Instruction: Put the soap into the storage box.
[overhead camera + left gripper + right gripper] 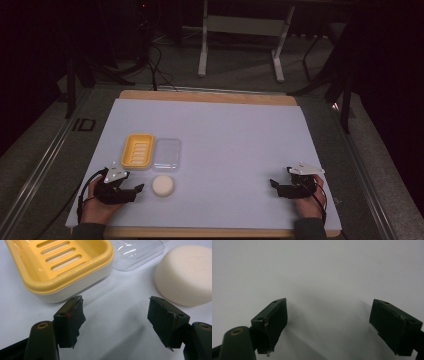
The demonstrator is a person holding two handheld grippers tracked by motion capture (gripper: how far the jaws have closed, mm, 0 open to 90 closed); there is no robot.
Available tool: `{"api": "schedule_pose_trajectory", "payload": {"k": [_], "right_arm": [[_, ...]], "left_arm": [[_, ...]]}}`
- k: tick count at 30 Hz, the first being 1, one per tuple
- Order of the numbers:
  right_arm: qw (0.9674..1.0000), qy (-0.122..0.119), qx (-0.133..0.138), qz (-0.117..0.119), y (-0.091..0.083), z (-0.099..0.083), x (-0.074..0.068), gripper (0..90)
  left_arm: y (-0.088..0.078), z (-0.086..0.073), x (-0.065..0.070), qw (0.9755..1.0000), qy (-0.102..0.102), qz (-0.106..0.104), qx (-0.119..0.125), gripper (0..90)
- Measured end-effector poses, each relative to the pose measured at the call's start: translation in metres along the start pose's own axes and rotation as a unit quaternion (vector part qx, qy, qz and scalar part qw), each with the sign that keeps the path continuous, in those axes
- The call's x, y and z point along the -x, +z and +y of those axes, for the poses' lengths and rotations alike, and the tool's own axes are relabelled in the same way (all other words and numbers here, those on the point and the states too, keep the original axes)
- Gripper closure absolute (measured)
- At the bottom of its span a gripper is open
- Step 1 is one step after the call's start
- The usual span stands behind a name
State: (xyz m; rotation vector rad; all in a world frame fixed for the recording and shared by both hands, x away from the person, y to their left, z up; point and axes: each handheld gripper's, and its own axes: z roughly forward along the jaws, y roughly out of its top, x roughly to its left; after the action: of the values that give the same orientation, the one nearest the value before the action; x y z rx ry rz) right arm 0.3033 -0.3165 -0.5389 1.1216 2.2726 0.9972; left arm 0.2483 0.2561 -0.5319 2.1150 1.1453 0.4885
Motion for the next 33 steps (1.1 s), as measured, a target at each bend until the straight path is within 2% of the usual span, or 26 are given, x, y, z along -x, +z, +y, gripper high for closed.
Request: {"api": "schedule_pose_trajectory", "payload": {"k": [4, 7, 10, 14, 17, 22, 27, 33], "right_arm": [[0.9999, 0.001, 0.01, -0.002, -0.002, -0.001, 0.0, 14.7], [0.9997, 0.002, 0.023, -0.003, -0.004, -0.002, 0.0, 14.7], [0.9998, -0.003, 0.019, 0.011, -0.003, -0.002, 0.0, 14.7], [0.9994, -0.001, 0.03, 0.014, -0.005, -0.003, 0.001, 14.7], [0.9991, 0.001, 0.04, 0.012, -0.007, -0.004, 0.001, 14.7], [0.9988, -0.008, 0.048, 0.01, -0.009, -0.004, -0.001, 14.8], [0.9986, -0.022, 0.048, 0.007, -0.009, -0.004, -0.004, 14.7], [0.9983, -0.024, 0.053, 0.007, -0.01, -0.005, -0.004, 14.8]], "left_arm": [[0.0, 0.0, 0.002, 1.0, 0.002, 0.0, 0.0, 29.8], [0.001, -0.001, 0.004, 0.9999, 0.007, -0.001, -0.009, 29.6], [0.001, -0.001, 0.003, 0.9996, 0.009, -0.022, -0.015, 28.8], [0.001, 0.0, 0.006, 0.9989, 0.016, -0.04, -0.016, 28.7], [0.003, 0.003, 0.008, 0.9985, 0.023, -0.04, -0.028, 28.9], [0.004, 0.006, 0.009, 0.9968, 0.047, -0.039, -0.051, 30.3], [0.002, 0.007, 0.005, 0.9956, 0.06, -0.043, -0.057, 30.2], [-0.004, 0.012, 0.001, 0.9946, 0.071, -0.052, -0.055, 30.2]]}}
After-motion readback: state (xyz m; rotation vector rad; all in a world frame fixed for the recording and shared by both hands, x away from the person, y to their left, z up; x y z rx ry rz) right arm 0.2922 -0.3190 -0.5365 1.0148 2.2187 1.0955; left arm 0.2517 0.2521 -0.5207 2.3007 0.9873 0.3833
